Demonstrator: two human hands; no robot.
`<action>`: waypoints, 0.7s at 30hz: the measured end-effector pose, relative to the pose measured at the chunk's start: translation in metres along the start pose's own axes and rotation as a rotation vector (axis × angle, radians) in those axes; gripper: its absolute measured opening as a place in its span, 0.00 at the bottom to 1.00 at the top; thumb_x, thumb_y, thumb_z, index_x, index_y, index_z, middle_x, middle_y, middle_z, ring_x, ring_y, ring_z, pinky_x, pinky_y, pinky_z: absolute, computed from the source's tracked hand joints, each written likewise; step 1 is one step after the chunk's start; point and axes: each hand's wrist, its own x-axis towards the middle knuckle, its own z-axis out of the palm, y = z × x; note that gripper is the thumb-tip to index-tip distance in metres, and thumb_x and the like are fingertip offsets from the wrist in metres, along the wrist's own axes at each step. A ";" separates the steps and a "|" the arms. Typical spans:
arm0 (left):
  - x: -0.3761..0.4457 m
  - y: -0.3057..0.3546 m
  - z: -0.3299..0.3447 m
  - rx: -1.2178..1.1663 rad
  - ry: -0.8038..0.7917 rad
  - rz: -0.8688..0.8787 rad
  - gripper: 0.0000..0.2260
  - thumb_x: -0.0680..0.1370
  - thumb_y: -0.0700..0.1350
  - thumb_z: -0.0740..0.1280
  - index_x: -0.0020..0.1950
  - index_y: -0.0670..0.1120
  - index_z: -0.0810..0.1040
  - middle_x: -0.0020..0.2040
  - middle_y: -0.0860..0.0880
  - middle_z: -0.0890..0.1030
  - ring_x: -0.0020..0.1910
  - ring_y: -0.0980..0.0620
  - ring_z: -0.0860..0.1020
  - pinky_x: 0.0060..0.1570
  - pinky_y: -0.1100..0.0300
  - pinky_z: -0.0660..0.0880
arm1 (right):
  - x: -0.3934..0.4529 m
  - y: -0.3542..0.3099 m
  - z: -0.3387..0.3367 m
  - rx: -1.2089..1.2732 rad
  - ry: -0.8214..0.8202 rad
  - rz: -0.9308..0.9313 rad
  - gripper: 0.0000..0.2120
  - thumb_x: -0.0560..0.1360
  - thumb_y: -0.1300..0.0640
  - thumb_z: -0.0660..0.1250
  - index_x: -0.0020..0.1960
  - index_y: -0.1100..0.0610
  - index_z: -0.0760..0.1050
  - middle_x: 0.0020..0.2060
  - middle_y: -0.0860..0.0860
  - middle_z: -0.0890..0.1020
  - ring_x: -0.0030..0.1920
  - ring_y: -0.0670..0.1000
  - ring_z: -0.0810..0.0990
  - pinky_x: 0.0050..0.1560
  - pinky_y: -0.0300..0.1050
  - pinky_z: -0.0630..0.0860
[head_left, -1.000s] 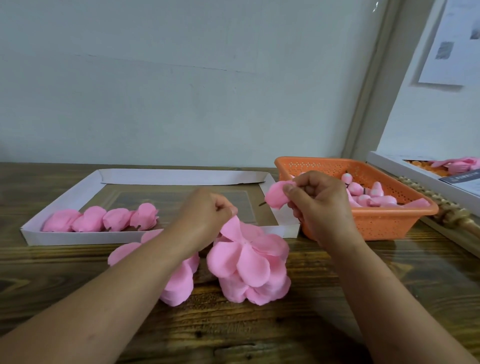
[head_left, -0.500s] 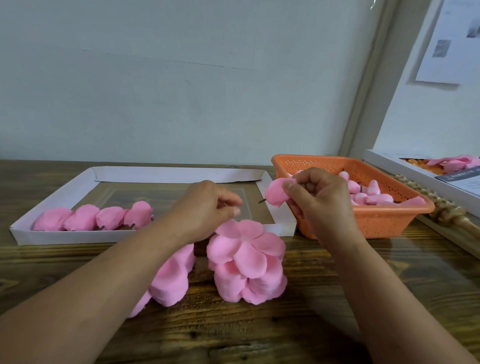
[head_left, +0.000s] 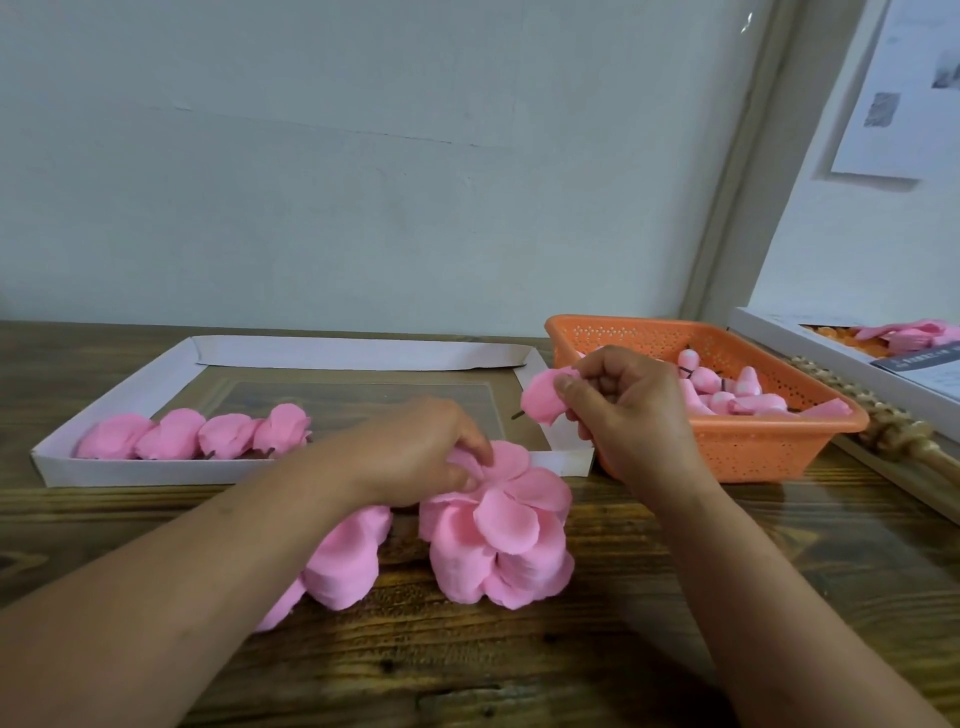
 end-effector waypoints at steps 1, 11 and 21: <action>0.000 -0.001 0.001 -0.005 0.022 -0.006 0.12 0.76 0.45 0.69 0.59 0.52 0.81 0.60 0.56 0.79 0.55 0.58 0.76 0.50 0.65 0.69 | 0.000 0.000 0.000 0.004 0.002 0.003 0.04 0.74 0.65 0.68 0.40 0.63 0.76 0.32 0.67 0.78 0.29 0.54 0.71 0.31 0.48 0.69; -0.002 0.008 0.005 0.069 0.132 0.040 0.03 0.75 0.44 0.69 0.46 0.46 0.81 0.51 0.51 0.81 0.50 0.51 0.77 0.48 0.58 0.73 | 0.000 0.000 -0.002 0.006 0.007 -0.003 0.08 0.74 0.64 0.68 0.37 0.57 0.75 0.31 0.65 0.78 0.28 0.51 0.71 0.29 0.43 0.68; -0.006 0.011 -0.004 0.026 0.221 0.090 0.03 0.75 0.43 0.68 0.44 0.44 0.78 0.44 0.51 0.77 0.44 0.52 0.74 0.45 0.57 0.70 | 0.002 0.003 -0.002 0.020 0.012 0.006 0.07 0.73 0.64 0.68 0.38 0.58 0.76 0.29 0.61 0.78 0.27 0.49 0.71 0.28 0.41 0.68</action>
